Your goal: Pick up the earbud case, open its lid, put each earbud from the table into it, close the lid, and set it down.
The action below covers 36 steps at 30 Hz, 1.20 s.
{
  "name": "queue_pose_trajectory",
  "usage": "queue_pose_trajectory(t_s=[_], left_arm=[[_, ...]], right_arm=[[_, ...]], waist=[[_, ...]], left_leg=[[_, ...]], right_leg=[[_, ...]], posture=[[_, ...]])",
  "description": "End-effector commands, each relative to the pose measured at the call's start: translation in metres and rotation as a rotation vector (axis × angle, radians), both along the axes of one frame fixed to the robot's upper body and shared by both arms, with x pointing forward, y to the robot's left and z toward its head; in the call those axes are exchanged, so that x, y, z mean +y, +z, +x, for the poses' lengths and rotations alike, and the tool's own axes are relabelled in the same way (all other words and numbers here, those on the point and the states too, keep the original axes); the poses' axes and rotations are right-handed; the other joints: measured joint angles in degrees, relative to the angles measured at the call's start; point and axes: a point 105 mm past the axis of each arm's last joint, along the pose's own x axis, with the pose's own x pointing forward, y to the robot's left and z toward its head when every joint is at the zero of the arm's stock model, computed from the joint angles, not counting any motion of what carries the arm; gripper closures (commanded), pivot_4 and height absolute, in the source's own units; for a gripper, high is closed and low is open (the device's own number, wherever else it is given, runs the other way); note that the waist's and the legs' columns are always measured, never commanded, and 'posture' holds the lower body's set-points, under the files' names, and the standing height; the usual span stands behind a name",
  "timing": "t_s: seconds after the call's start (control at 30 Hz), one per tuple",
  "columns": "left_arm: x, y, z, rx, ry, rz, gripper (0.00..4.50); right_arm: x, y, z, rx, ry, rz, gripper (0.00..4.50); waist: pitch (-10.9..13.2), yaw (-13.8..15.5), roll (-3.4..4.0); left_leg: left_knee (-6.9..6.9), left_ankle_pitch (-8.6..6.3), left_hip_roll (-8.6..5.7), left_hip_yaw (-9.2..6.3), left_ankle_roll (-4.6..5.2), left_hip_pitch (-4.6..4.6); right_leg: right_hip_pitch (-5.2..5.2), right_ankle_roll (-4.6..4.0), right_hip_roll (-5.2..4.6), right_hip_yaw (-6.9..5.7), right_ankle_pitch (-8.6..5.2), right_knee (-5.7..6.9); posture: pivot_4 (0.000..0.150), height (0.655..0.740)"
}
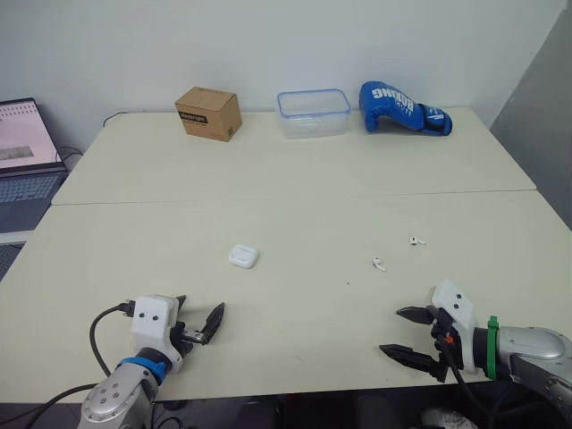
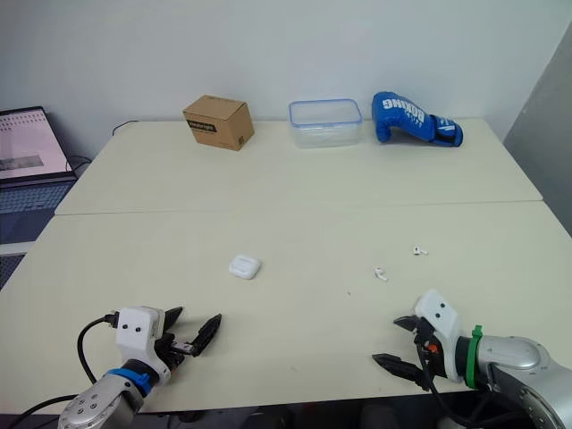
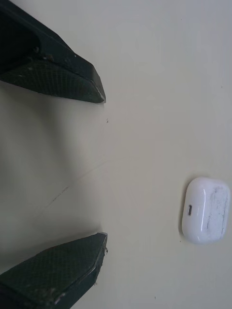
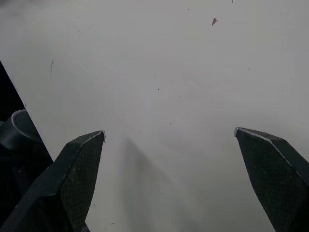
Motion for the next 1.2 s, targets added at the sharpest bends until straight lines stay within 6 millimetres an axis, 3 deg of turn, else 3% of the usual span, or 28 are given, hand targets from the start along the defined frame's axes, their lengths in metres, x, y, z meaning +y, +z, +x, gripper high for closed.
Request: queue_pose_trajectory(t_s=[0.03,0.5,0.73,0.83,0.97,1.2], left_arm=[[-0.001,0.005,0.000,-0.032,-0.018,0.011,0.03],[-0.006,0.008,0.002,-0.047,-0.061,-0.010,0.03],[-0.012,0.036,0.033,-0.095,-0.116,-0.015,0.03],[-0.019,0.043,0.052,-0.143,-0.147,-0.007,0.03],[-0.032,0.035,0.065,-0.133,-0.177,-0.005,0.03],[-0.046,0.017,0.074,-0.118,-0.180,0.001,0.03]], right_arm=[[0.004,0.009,0.002,-0.037,0.025,-0.002,0.00],[0.008,0.017,0.009,-0.078,0.040,0.002,0.00],[0.017,0.057,0.035,-0.261,0.143,-0.010,0.00],[0.014,0.080,0.058,-0.385,0.199,-0.056,0.00],[0.013,0.095,0.075,-0.487,0.251,-0.082,0.00],[0.016,0.098,0.082,-0.527,0.291,-0.090,0.00]], waist=[[0.00,-0.02,0.00],[0.01,0.10,-0.02],[0.03,-0.10,-0.01],[0.04,-0.38,0.00],[0.04,-0.41,0.00],[0.04,-0.35,-0.01]], left_leg=[[0.00,0.00,0.00,0.00,0.00,0.00],[0.00,0.00,0.00,-0.01,0.00,-0.01],[0.02,0.01,0.00,-0.01,-0.01,0.00],[0.04,0.02,-0.01,-0.01,-0.03,0.05],[0.00,0.13,-0.02,-0.04,-0.24,-0.01],[0.03,0.15,-0.03,-0.05,-0.27,-0.10]], right_leg=[[0.00,0.00,0.00,0.00,0.00,0.00],[0.00,0.00,0.00,-0.01,0.00,0.00],[0.01,0.00,0.01,-0.04,0.00,0.04],[0.02,0.00,0.01,-0.04,0.01,0.04],[-0.02,0.00,0.01,-0.06,0.01,-0.04],[-0.09,-0.01,-0.02,-0.05,0.02,-0.01]], posture=[[0.150,0.7307],[0.150,0.7307],[0.150,0.7307],[0.150,0.7307],[0.150,0.7307],[0.150,0.7307]])
